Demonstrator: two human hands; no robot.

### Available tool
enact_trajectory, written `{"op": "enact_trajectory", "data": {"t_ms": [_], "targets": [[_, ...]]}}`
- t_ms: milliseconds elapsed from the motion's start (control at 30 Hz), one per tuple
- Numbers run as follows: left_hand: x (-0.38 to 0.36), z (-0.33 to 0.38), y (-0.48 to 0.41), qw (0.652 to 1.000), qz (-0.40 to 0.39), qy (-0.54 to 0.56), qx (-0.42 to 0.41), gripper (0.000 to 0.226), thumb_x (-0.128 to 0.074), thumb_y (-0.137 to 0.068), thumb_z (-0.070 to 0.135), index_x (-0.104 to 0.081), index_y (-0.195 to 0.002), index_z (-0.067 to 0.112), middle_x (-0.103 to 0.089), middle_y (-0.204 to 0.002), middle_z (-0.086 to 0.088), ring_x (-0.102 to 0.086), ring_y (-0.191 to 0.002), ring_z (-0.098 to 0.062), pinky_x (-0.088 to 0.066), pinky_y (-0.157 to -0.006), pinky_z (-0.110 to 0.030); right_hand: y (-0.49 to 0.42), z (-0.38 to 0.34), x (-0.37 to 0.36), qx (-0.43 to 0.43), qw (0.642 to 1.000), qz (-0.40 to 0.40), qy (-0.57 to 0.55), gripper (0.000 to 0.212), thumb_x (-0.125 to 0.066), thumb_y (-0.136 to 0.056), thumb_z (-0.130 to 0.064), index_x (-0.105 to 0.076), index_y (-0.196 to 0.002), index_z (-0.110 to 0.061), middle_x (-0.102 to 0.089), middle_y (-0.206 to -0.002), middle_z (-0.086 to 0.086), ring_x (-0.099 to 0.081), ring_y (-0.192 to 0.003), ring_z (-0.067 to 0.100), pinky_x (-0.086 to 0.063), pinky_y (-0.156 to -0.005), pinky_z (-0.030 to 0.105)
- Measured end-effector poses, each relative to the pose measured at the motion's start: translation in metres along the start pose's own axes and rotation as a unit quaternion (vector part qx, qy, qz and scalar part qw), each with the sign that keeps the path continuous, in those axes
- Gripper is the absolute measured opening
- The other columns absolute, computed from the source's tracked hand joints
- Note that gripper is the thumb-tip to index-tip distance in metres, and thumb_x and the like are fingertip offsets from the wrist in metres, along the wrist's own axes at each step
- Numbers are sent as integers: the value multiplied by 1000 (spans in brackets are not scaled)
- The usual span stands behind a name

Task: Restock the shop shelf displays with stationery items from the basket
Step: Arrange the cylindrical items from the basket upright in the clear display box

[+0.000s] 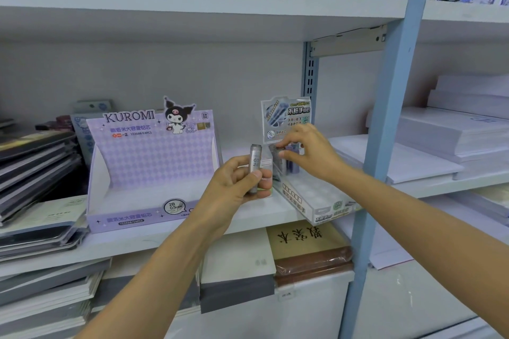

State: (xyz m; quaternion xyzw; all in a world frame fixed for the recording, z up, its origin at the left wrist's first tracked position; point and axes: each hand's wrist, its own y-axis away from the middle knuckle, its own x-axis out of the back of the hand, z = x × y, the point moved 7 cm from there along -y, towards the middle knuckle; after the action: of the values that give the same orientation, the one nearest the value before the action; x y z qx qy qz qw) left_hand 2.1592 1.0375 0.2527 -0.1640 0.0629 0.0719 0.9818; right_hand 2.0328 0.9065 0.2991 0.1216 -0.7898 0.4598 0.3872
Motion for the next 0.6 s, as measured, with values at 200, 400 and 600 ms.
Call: {"op": "enact_trajectory", "data": {"t_ms": [200, 400, 600], "targets": [[-5, 0, 0, 1000, 4, -6, 3, 17, -53, -96, 2, -58, -112, 7, -71, -95, -12, -68, -83, -22, -58, -75, -28, 9, -2, 12, -24, 998, -10, -48, 30, -64, -91, -30, -68, -119, -22, -58, -121, -1, -51, -113, 14, -43, -96, 32], [-26, 5, 1, 999, -7, -49, -13, 21, -52, -97, 3, -55, -118, 4, -68, -95, -12, -67, -81, -18, -58, -79, -29, 20, -43, 27, 1, 949, -84, -303, 26, -63, -93, -22, -67, -118, -18, -69, -110, -8, -64, -106, 11, -51, -95, 27], [-34, 11, 10, 951, 99, -274, -103, 29, -58, -95, 13, -48, -121, 17, -59, -107, 2, -60, -95, -12, -49, -81, -16, 23, -27, 51, -32, 935, 25, -351, 18, -62, -92, -6, -69, -108, -5, -70, -103, 13, -66, -88, 10, -52, -75, 19]]}}
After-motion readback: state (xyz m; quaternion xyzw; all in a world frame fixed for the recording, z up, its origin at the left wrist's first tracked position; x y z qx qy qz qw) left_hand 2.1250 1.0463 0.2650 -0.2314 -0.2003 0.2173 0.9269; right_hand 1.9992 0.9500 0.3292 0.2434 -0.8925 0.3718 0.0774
